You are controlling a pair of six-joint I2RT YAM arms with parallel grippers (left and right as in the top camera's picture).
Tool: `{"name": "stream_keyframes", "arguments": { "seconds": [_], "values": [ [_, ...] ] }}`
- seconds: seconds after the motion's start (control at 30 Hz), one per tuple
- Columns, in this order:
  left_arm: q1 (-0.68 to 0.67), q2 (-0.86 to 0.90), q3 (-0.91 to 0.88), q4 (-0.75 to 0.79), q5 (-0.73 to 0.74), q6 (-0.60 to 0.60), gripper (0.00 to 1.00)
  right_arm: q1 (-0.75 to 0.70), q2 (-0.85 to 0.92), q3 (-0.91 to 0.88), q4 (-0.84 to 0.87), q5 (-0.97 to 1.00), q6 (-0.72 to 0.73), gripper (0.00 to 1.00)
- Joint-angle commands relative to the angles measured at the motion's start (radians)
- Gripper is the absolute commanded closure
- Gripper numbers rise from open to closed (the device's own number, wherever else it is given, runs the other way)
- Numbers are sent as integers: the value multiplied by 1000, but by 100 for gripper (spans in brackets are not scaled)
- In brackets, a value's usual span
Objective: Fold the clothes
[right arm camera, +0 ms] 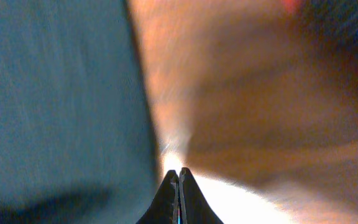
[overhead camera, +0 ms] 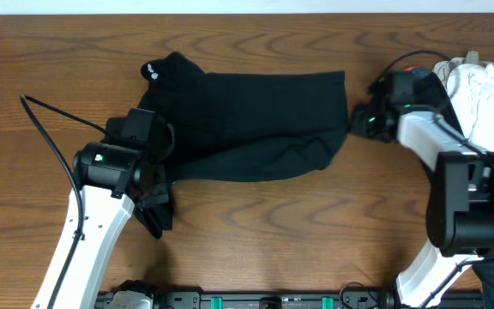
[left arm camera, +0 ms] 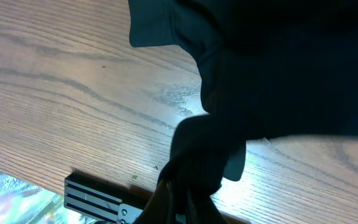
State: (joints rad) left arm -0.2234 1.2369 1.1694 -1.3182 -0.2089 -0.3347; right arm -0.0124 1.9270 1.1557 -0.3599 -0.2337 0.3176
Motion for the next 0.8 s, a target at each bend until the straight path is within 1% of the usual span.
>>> {"name": "stream_keyframes", "arguments": {
  "seconds": [0.0, 0.03, 0.07, 0.1, 0.17, 0.23, 0.27, 0.37, 0.47, 0.6, 0.7, 0.77],
  "values": [
    [6, -9, 28, -2, -8, 24, 94, -20, 5, 73, -4, -125, -49, 89],
    [6, -9, 28, -2, -8, 26, 94, -24, 3, 90, -24, -178, -71, 79],
    [6, -9, 28, -2, -8, 28, 94, -27, 2, 106, -47, -223, -89, 73],
    [6, -9, 28, -2, -8, 28, 94, -28, -3, 121, -77, -273, -104, 70],
    [6, -9, 28, 0, -8, 28, 94, -25, -13, 153, -170, -381, -135, 66],
    [6, -9, 28, 1, -8, 28, 94, -10, -21, 168, -277, -480, -167, 66],
    [6, -9, 28, 1, -8, 28, 94, 5, -23, 168, -328, -496, -182, 66],
    [6, -9, 28, 1, -8, 28, 94, 68, -23, 159, -437, -484, -243, 66],
    [6, -9, 28, 7, -8, 30, 94, 169, -23, 129, -476, -378, -256, 64],
    [6, -9, 28, 13, -8, 39, 94, 276, -23, 62, -425, -232, -213, 55],
    [6, -9, 28, 17, -8, 39, 94, 322, -23, 13, -347, -219, -186, 53],
    [6, -9, 28, 19, -8, 39, 94, 341, -23, -5, -319, -219, -172, 55]
  ]
}}
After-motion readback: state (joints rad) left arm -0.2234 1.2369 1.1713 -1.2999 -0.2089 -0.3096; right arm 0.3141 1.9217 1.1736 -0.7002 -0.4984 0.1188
